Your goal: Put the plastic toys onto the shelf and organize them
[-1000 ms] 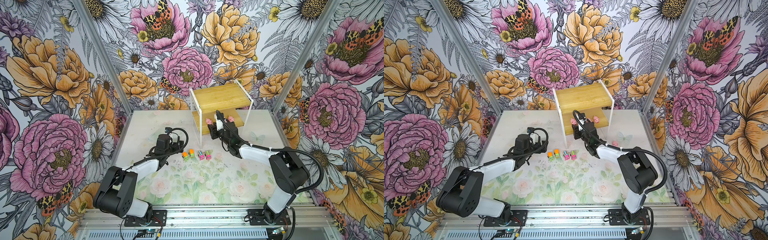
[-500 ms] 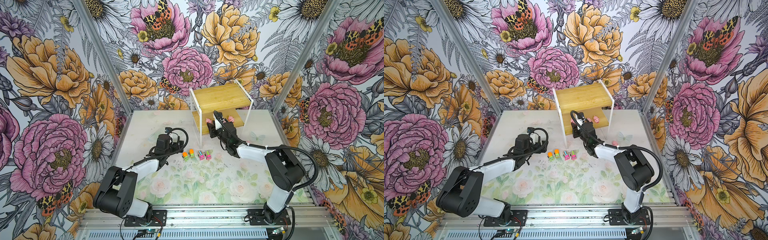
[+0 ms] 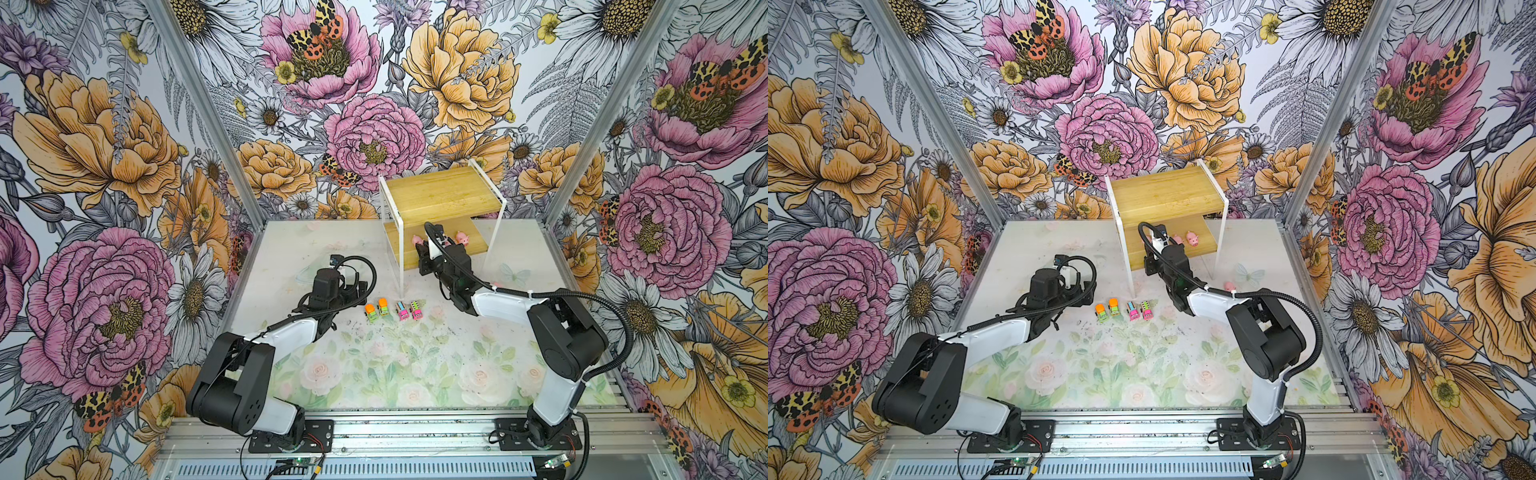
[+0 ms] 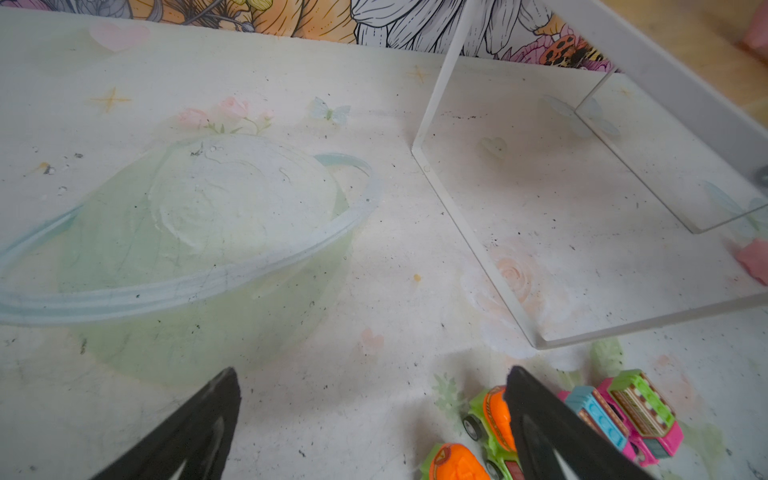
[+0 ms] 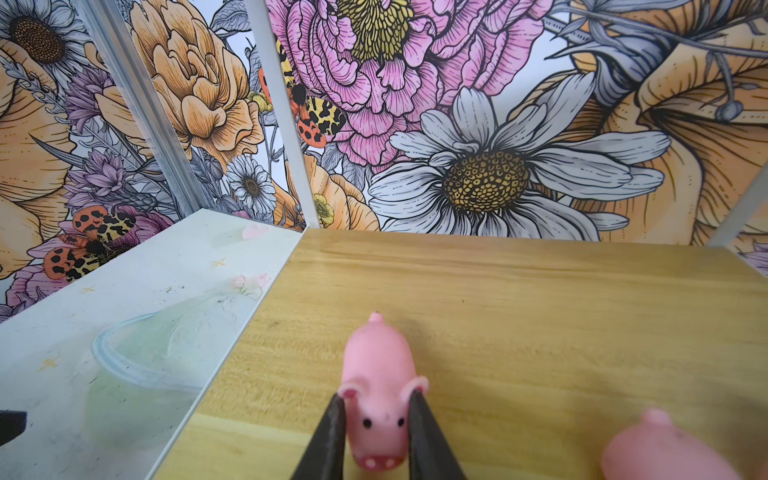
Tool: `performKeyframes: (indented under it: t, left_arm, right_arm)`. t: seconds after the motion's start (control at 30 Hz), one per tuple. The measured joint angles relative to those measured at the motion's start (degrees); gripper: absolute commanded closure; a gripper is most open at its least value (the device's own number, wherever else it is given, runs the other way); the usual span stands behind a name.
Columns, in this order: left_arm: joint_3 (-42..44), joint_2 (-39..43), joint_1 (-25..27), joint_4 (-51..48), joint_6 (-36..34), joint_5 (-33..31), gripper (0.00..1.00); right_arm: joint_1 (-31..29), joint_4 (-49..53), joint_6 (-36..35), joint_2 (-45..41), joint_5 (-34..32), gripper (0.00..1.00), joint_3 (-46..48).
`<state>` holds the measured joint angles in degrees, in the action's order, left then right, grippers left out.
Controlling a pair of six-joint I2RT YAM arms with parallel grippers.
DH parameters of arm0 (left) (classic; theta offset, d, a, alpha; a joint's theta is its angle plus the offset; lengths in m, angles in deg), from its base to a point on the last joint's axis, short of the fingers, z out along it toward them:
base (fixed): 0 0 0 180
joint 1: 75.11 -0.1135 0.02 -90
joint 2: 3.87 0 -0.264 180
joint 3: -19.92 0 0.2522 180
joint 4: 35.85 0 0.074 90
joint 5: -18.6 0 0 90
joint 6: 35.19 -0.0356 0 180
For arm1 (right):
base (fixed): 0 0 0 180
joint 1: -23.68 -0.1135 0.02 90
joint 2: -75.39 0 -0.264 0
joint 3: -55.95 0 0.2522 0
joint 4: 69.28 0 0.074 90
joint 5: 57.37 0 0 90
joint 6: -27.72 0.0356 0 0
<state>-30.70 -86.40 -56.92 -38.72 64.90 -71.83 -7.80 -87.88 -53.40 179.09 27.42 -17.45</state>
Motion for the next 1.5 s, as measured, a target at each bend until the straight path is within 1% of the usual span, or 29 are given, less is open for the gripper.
performKeyframes:
  t: [0.83, 0.9, 1.03, 1.13, 1.23, 1.4, 1.5]
  left_arm:
    - [0.0, 0.0, 0.0, 0.0, 0.0, 0.0, 0.01]
    - [0.0, 0.0, 0.0, 0.0, 0.0, 0.0, 0.01]
    - [0.0, 0.0, 0.0, 0.0, 0.0, 0.0, 0.01]
    - [0.0, 0.0, 0.0, 0.0, 0.0, 0.0, 0.01]
    - [0.0, 0.0, 0.0, 0.0, 0.0, 0.0, 0.01]
    - [0.0, 0.0, 0.0, 0.0, 0.0, 0.0, 0.01]
    - [0.0, 0.0, 0.0, 0.0, 0.0, 0.0, 0.01]
  right_arm:
    - [-0.4, 0.3, -0.9, -2.5, -1.4, 0.78, 3.3]
    - [-0.4, 0.3, -1.0, -2.8, -1.7, 0.77, 3.6]
    - [-0.4, 0.8, -1.0, -4.5, -1.9, 0.71, 5.4]
    - [-0.4, 1.5, -0.9, -7.1, -0.9, 0.65, 7.6]
    - [-0.4, 1.7, -0.3, -11.7, 0.8, 0.62, 11.2]
    - [-0.4, 2.6, 2.5, -24.6, 1.5, 0.56, 19.9]
    - [-0.2, 7.8, 5.7, -34.4, -1.7, 0.53, 23.6]
